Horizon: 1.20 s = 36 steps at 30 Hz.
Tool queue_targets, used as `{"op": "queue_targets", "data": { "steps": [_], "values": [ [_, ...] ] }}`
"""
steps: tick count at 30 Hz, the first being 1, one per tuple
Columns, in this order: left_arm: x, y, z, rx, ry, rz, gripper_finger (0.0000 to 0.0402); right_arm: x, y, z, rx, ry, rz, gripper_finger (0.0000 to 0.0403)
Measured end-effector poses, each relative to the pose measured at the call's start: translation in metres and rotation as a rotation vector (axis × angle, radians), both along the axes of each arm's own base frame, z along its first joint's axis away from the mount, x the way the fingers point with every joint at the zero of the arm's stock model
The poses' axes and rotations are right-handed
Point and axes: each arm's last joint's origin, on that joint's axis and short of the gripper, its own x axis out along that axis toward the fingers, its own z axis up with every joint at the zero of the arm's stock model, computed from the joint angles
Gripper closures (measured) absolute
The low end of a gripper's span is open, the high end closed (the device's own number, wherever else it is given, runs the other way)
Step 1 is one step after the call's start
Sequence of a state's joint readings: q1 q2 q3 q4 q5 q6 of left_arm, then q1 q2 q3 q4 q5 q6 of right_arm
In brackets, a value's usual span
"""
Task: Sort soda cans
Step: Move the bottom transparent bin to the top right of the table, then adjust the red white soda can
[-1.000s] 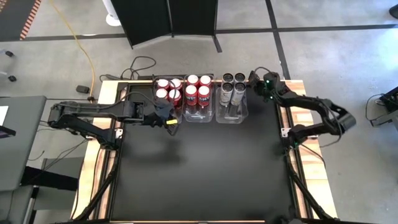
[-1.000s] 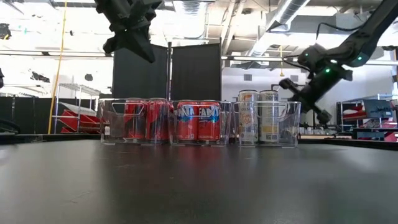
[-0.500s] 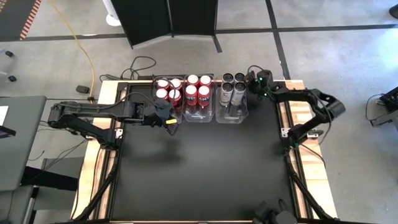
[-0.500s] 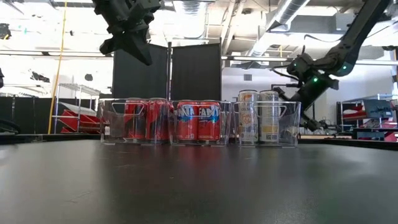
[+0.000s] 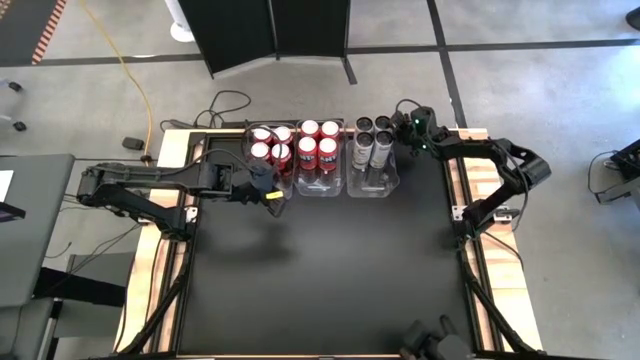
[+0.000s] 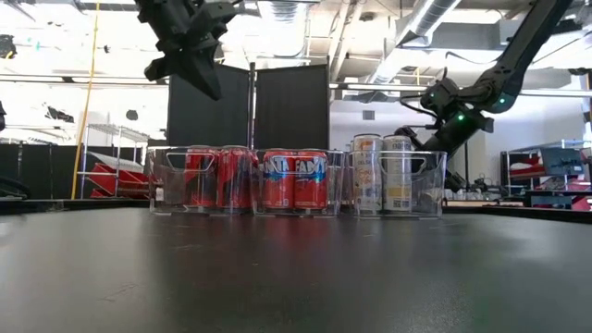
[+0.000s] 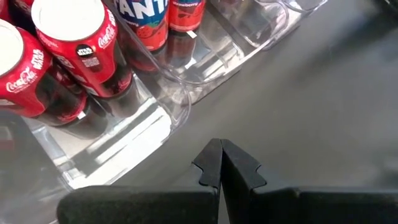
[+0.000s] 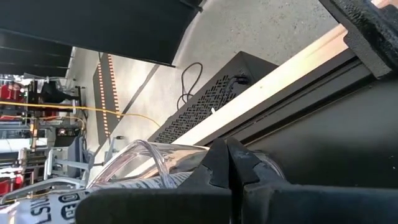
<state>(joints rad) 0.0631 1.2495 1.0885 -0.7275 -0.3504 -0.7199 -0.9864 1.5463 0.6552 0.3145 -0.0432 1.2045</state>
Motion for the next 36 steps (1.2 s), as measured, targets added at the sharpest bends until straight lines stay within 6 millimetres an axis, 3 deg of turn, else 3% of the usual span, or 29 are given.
{"op": "queue_targets", "data": {
  "steps": [20, 25, 29, 32, 36],
  "values": [
    [-0.007, 0.009, -0.004, 0.021, 0.079, 0.059, 0.0401, 0.007, 0.006, 0.003, -0.013, 0.002, 0.053, 0.0403],
    [-0.016, 0.000, 0.001, 0.018, 0.070, 0.059, 0.0401, 0.003, 0.011, 0.024, -0.073, -0.022, 0.051, 0.0403],
    [-0.029, -0.006, 0.010, 0.064, 0.052, 0.085, 0.0401, -0.001, 0.020, 0.060, -0.211, -0.096, 0.071, 0.0403],
    [-0.035, -0.008, 0.013, 0.073, 0.052, 0.083, 0.0401, -0.004, 0.033, 0.075, -0.250, -0.105, 0.078, 0.0403],
    [-0.035, -0.001, -0.003, 0.100, 0.075, 0.083, 0.0401, -0.008, 0.047, 0.100, -0.343, -0.161, 0.068, 0.0403]
  ]
}}
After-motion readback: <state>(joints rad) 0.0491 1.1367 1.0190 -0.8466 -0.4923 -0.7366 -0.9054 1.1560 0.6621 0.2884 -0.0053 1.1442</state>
